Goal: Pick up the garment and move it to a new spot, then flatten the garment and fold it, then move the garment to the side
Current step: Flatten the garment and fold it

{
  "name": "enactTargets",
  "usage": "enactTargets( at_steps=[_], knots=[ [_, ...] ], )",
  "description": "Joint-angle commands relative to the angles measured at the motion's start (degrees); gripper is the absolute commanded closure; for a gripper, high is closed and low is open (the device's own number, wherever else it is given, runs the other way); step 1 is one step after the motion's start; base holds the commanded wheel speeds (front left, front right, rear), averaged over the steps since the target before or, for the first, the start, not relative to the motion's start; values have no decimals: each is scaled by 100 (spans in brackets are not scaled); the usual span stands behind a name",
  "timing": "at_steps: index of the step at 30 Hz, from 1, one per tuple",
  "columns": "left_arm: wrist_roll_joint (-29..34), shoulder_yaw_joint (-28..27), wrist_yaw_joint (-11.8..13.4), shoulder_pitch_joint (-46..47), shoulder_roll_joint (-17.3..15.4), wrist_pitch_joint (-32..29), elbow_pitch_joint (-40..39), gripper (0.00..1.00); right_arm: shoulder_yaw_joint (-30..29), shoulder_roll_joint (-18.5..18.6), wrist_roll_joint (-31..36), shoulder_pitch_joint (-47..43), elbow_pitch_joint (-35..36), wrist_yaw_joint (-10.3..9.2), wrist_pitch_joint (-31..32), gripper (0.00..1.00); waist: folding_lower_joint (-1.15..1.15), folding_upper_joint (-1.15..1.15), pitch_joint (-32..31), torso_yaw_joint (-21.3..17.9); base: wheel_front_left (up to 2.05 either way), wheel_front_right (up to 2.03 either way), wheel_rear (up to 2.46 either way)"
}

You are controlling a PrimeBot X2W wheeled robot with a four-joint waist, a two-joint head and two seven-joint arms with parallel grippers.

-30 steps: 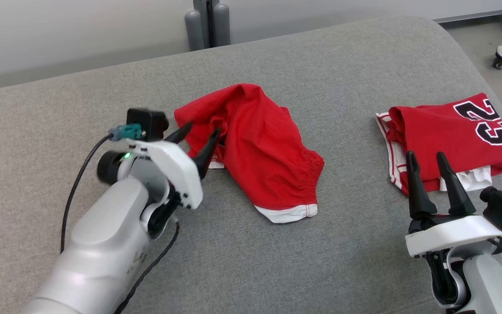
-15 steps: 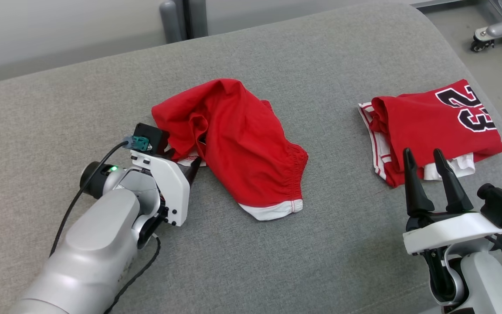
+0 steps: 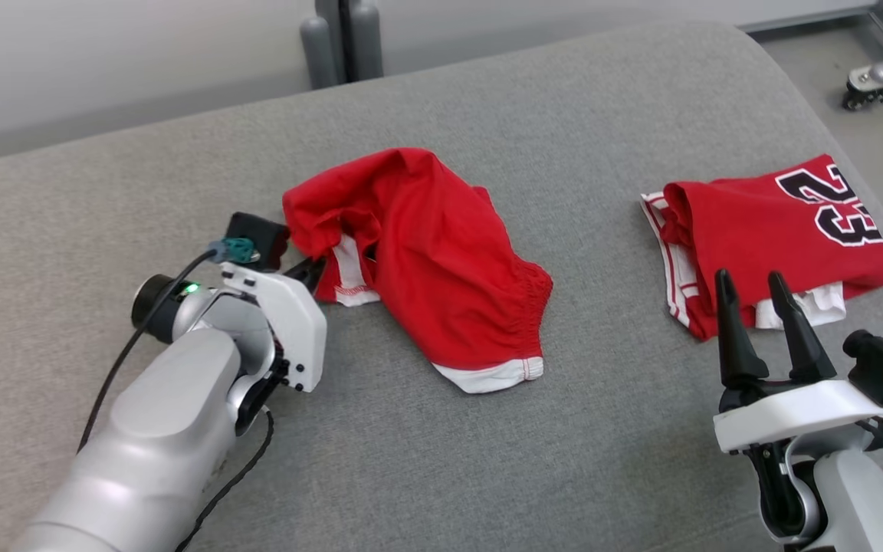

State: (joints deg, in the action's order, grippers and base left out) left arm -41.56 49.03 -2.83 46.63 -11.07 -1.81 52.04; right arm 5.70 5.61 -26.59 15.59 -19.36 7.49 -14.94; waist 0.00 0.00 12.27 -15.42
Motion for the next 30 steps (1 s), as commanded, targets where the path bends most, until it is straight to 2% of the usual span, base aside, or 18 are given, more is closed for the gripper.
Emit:
enactTargets(
  at_steps=[1, 4, 7, 13, 17, 19, 20, 22, 26, 27, 28, 30],
  knots=[
    [-65, -78, 67, -144, -108, 91, -113, 100, -24, 50, 37, -93, -30, 1, -36, 0, 0, 0, -162, 131, 0, 0, 0],
    [-242, -198, 141, -464, -261, 95, -518, 100, -39, 82, 27, -160, -77, 1, -14, 0, 0, 0, -320, 290, 0, 0, 0],
    [-405, -306, 261, -849, -550, -48, -1072, 100, -50, 126, 24, -239, -98, 1, 52, 0, 0, 0, -421, 448, 0, 0, 0],
    [-725, -680, 916, -1725, -1316, -246, -2490, 100, -148, 192, 59, -338, -66, 1, 150, 0, 0, 0, -529, 730, 0, 0, 0],
    [-842, -896, 1181, -2101, -1850, -320, -3225, 100, -191, 243, 92, -374, -32, 1, 243, 0, 0, 0, -517, 899, 0, 0, 0],
    [-901, -1006, 1167, -2127, -1994, -274, -3312, 100, -177, 248, 103, -343, -3, 1, 281, 0, 0, 0, -484, 964, 0, 0, 0],
    [-850, -992, 1066, -2058, -2077, -267, -3284, 100, -163, 246, 103, -314, 4, 1, 296, 0, 0, 0, -461, 989, 0, 0, 0],
    [-894, -1035, 990, -1961, -2077, -227, -3219, 100, -137, 241, 102, -283, 16, 1, 317, 0, 0, 0, -439, 1011, 0, 0, 0],
    [-966, -1045, 567, -1564, -2024, -254, -2654, 100, -61, 242, 111, -193, 18, 1, 383, 0, 0, 0, -355, 1069, 0, 0, 0],
    [-982, -1024, 484, -1474, -1991, -311, -2479, 80, -48, 240, 111, -183, 1, 1, 391, 0, 0, 0, -348, 1071, 0, 0, 0],
    [-1007, -992, 403, -1395, -1963, -381, -2292, 0, -31, 235, 113, -167, -18, 1, 400, 0, 0, 0, -350, 1067, 0, 0, 0],
    [-1003, -987, 245, -1113, -1958, -424, -1928, 0, 2, 236, 97, -138, -57, 1, 397, 0, 0, 0, -381, 1035, 0, 0, 0]
  ],
)
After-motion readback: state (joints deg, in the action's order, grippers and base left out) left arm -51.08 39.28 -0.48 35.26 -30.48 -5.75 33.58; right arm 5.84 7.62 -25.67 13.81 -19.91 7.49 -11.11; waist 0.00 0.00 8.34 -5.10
